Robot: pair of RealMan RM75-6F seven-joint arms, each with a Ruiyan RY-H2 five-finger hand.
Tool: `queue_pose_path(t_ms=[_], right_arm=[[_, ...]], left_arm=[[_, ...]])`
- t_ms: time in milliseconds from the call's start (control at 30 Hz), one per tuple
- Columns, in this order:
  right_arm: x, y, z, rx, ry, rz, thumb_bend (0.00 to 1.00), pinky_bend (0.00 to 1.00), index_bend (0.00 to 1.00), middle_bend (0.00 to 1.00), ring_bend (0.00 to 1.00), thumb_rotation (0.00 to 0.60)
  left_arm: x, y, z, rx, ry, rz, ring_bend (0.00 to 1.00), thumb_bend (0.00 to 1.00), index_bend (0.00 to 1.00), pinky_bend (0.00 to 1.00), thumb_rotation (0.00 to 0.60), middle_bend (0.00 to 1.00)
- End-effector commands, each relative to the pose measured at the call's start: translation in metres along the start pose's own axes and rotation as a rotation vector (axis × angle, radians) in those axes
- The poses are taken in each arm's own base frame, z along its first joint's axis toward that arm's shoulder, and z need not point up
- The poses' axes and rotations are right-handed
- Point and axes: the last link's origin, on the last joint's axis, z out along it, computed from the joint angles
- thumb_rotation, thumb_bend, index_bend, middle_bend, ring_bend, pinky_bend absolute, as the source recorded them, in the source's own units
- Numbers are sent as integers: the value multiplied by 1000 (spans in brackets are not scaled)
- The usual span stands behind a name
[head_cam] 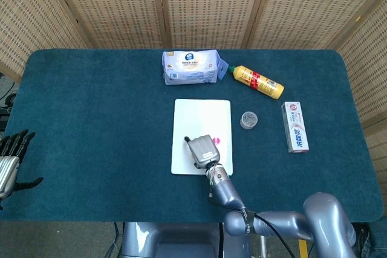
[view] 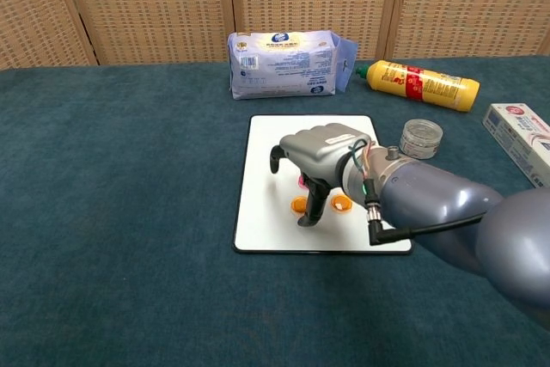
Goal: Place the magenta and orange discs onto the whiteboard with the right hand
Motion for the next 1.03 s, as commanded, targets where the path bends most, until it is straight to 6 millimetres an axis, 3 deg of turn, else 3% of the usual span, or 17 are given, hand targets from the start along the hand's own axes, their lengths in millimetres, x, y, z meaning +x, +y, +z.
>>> queue_pose_path(t_ms=[33, 167, 300, 367, 467, 533, 600, 700, 733, 833, 1033], right_arm=[[29, 8, -17, 20, 88, 50, 234, 1000, 216, 905, 925, 600], [57, 36, -46, 18, 164, 102, 235, 1000, 216, 902, 925, 600], [75, 82, -82, -20, 236, 173, 235, 1000, 220, 841, 917, 600], [77, 100, -95, -26, 260, 204, 236, 1000, 229, 780, 870, 600], [76, 155, -131, -91, 353, 253, 231, 988, 236, 610, 664, 600], [70, 180, -148, -99, 388, 249, 204, 885, 236, 449, 445, 600], [60, 208, -168, -136, 419, 222, 92, 625, 221, 240, 180, 600], [45, 237, -196, -194, 418, 200, 0, 328, 129, 38, 10, 600], [42, 241, -201, -204, 416, 205, 0, 255, 93, 6, 0, 600], [31, 255, -223, -230, 423, 244, 0, 165, 43, 0, 0, 600], [25, 265, -250, -264, 479, 240, 0, 116, 6, 0, 0, 600]], left_arm=[[1, -1, 0, 1, 0, -4, 0, 0, 0, 0, 600, 0], [2, -1, -1, -3, 5, -9, 0, 0, 0, 0, 600, 0], [4, -1, -4, -9, 14, -14, 0, 0, 0, 0, 600, 0], [4, -1, -6, -11, 18, -15, 0, 0, 0, 0, 600, 0], [5, 0, -10, -13, 28, -19, 0, 0, 0, 0, 600, 0], [4, 0, -12, -12, 34, -19, 0, 0, 0, 0, 600, 0], [3, -1, -15, -3, 38, -19, 0, 0, 0, 0, 600, 0], [2, -2, -17, 15, 53, -24, 0, 0, 0, 0, 600, 0], [2, -3, -18, 18, 59, -25, 0, 0, 0, 0, 600, 0], [5, -6, -20, 35, 97, -23, 0, 0, 0, 0, 600, 0], [9, -13, -23, 55, 135, -32, 0, 0, 0, 0, 600, 0]])
